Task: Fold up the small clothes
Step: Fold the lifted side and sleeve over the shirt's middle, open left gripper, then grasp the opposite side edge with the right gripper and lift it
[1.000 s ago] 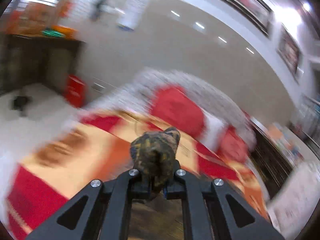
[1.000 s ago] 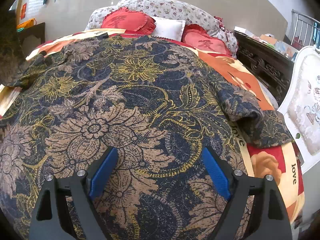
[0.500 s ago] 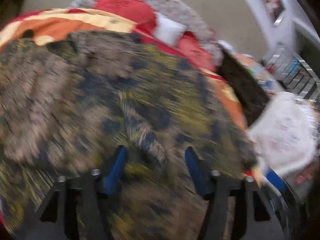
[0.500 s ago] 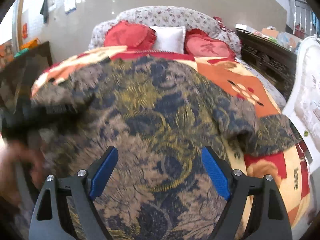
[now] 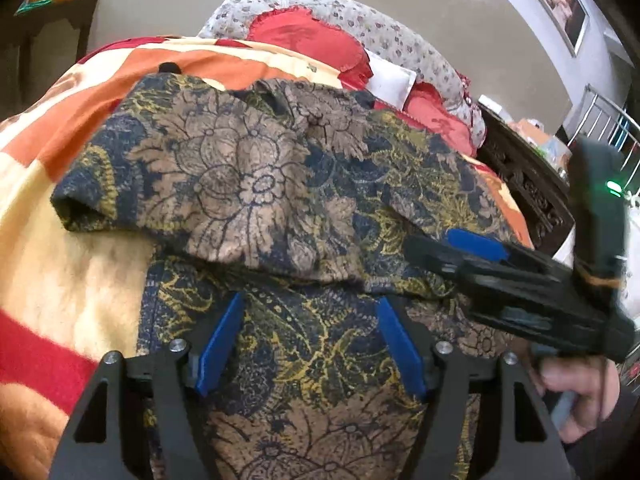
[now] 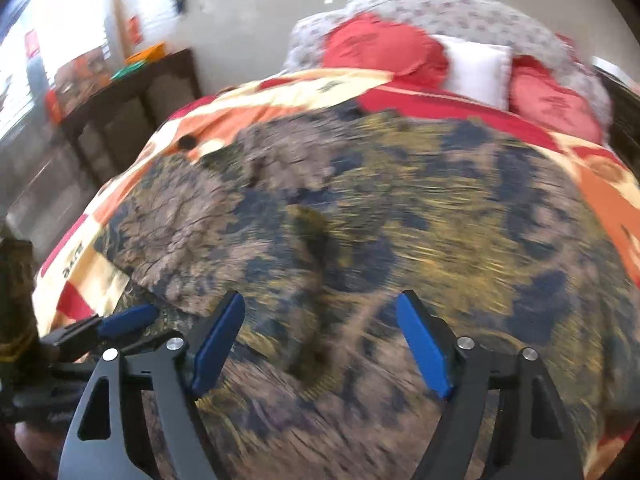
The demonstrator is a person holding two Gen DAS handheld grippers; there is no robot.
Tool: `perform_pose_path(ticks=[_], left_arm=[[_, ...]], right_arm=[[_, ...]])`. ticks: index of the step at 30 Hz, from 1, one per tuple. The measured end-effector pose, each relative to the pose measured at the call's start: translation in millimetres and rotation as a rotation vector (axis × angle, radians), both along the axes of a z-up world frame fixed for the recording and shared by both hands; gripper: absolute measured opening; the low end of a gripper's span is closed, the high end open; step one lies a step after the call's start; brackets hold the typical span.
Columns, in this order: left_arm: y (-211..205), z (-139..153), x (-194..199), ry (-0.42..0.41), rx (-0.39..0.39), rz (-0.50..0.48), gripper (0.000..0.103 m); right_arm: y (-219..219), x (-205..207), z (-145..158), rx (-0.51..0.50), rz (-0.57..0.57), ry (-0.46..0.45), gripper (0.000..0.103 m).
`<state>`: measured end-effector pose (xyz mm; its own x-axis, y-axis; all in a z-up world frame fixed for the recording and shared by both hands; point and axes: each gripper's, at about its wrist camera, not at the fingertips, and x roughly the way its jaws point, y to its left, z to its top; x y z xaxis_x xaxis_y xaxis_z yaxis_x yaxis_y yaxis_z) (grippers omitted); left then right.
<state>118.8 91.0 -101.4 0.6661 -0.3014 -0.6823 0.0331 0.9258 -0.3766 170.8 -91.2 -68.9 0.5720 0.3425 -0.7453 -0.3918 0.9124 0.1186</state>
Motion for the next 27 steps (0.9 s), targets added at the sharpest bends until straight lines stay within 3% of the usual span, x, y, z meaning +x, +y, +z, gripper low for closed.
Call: perform_pose_path(ticks=[2,4,6,8,12,16,19,20,22,27], left_arm=[[-1,-4,2,-0.001,-0.013,-0.008,0.08],[3,-4,2,-0.003,-0.028,-0.008,0.081],[6,-3,0,-0.005,-0.036,-0.006,0.081],[5,-2,0,-0.005,-0.031,-0.009,0.083],[4,-2,-1,-0.004,-0.023,-0.013,0.084],[3,-2,0,-0.003,-0.022,-0.013,0.084],[4,-1,-1,-0.003,-0.021,-0.013,0.084],[4,-1,-1,-0.003,-0.021,-0.013,0.084],[3,-1,-1,-0.002,-0.02,-0.014,0.084],[3,-2,2,0.0,-0.009,-0.016,0.085]], right_arm=[[6,10,-10,-0.077,-0.005,0.008,0.08],[-11,21,-15,-0.077,-0.093,0.032,0.056],[-45,21,-14,0.093,-0.209,0.061,0.051],[-61,17,-15,0.161,-0.252,0.058,0.051],[-55,15,-20,0.198,-0.157,0.099,0.051],[-60,23,-32,0.33,-0.158,0.164,0.057],[-56,27,-31,0.367,-0.143,0.165,0.056],[-55,27,-30,0.383,-0.124,0.172,0.053],[-52,29,-31,0.384,-0.107,0.19,0.03],[-70,21,-25,0.406,-0.197,0.157,0.02]])
